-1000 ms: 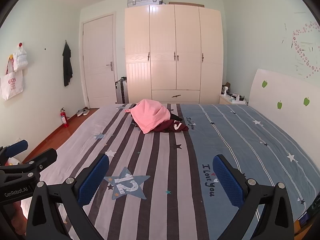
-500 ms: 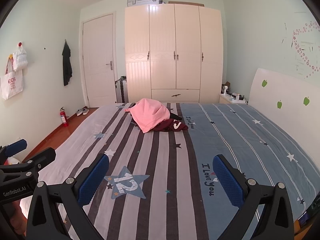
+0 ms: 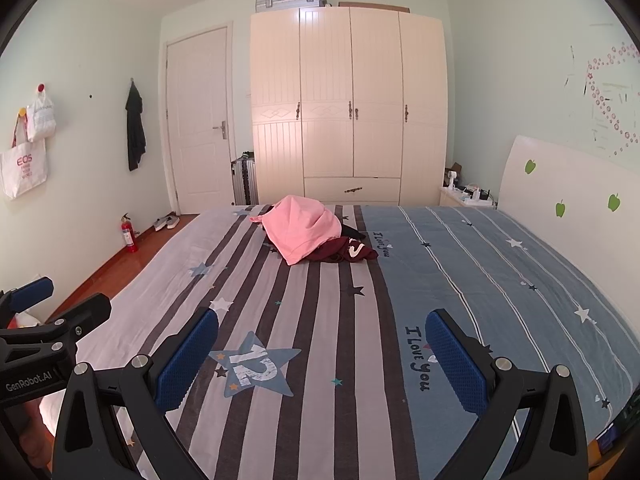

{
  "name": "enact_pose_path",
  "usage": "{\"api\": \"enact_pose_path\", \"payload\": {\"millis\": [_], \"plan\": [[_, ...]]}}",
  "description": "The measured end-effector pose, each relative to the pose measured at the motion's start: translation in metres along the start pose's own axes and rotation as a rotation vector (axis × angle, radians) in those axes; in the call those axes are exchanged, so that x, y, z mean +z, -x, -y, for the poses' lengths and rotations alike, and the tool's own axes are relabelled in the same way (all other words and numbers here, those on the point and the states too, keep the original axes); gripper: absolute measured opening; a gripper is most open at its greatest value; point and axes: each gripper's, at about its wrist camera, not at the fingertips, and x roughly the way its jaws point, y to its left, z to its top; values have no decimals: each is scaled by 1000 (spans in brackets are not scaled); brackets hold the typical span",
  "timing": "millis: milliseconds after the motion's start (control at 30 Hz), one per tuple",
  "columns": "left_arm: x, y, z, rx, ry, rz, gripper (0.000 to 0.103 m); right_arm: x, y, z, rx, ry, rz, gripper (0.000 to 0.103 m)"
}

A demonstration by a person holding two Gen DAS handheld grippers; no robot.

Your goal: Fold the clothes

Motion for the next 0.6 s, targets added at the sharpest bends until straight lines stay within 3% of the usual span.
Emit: {"api": "enact_pose_path", "payload": {"millis": [600], "plan": [[2,0,7,0,-3,-2,102,-1,-1,2,-3,-2,-4,103]]}}
